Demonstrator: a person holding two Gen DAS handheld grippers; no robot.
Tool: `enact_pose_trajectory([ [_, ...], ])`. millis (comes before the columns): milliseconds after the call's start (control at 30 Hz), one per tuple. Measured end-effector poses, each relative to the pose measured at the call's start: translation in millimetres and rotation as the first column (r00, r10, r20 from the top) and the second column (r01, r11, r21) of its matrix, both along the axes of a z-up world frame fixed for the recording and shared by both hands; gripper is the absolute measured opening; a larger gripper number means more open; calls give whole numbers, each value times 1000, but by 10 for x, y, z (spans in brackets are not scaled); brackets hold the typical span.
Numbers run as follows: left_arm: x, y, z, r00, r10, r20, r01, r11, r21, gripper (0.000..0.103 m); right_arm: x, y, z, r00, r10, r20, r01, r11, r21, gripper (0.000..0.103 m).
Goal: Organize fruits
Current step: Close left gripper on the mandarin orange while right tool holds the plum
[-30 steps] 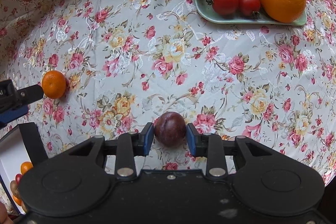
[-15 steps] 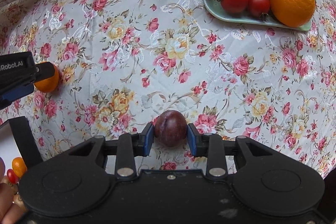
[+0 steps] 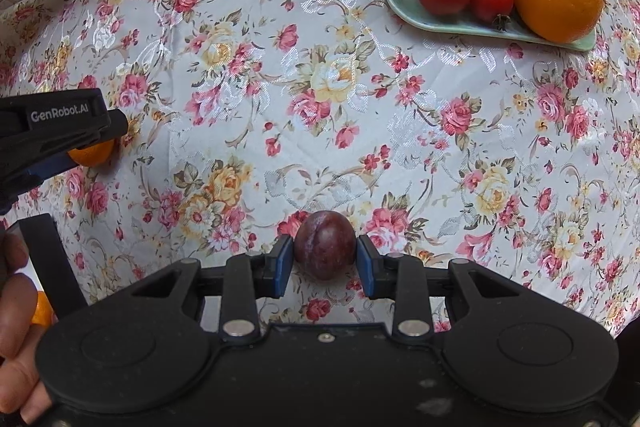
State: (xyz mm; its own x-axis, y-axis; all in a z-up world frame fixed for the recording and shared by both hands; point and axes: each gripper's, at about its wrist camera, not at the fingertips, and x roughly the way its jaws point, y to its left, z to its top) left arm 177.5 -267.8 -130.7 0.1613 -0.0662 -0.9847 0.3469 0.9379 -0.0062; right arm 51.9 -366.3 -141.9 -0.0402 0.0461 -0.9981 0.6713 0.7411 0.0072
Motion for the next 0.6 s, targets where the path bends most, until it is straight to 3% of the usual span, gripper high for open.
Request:
enact_pose_trajectory([
  [600,-7,-113,-79,1000,-7,24,7,1000,2,54,-132,-213,373,998,-25,66,25,1000,3,34],
])
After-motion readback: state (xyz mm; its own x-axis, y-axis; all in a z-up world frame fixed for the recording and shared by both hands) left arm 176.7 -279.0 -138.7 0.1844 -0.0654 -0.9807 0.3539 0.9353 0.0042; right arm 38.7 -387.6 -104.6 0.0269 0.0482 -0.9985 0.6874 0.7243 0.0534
